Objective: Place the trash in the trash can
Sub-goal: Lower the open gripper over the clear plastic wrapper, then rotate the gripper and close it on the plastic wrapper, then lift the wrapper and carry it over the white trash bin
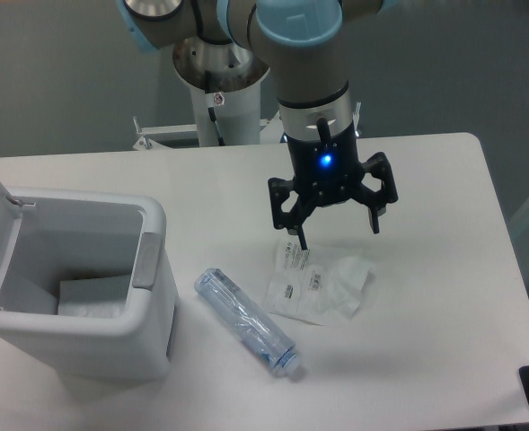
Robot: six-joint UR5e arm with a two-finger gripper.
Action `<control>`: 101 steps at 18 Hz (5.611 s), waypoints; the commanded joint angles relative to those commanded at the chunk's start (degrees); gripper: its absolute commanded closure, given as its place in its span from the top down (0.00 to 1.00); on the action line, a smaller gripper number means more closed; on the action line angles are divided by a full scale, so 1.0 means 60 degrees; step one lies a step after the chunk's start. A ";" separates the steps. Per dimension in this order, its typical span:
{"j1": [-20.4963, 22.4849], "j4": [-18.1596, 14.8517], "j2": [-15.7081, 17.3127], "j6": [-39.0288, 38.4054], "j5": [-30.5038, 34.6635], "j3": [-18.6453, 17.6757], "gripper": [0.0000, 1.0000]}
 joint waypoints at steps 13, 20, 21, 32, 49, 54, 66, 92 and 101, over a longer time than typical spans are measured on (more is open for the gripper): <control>0.0161 0.1684 -0.0864 -0.0777 0.0044 -0.1449 1.00; 0.0965 0.1568 -0.1654 0.3038 -0.0058 -0.2153 0.99; 0.1126 0.1553 -0.1699 0.3627 -0.0102 -0.2241 0.99; 0.1538 0.1670 -0.2504 0.5947 -0.0191 -0.2419 0.99; 0.1451 0.1626 -0.2812 0.6812 -0.0161 -0.2388 1.00; 0.1319 0.1685 -0.2857 0.6797 0.0058 -0.2534 1.00; 0.1143 0.1700 -0.2798 0.6694 0.0337 -0.2637 0.16; 0.1524 0.1626 -0.0573 0.4267 -0.0073 0.0145 0.00; -0.0069 0.1743 0.0644 0.3442 -0.0278 0.0819 0.00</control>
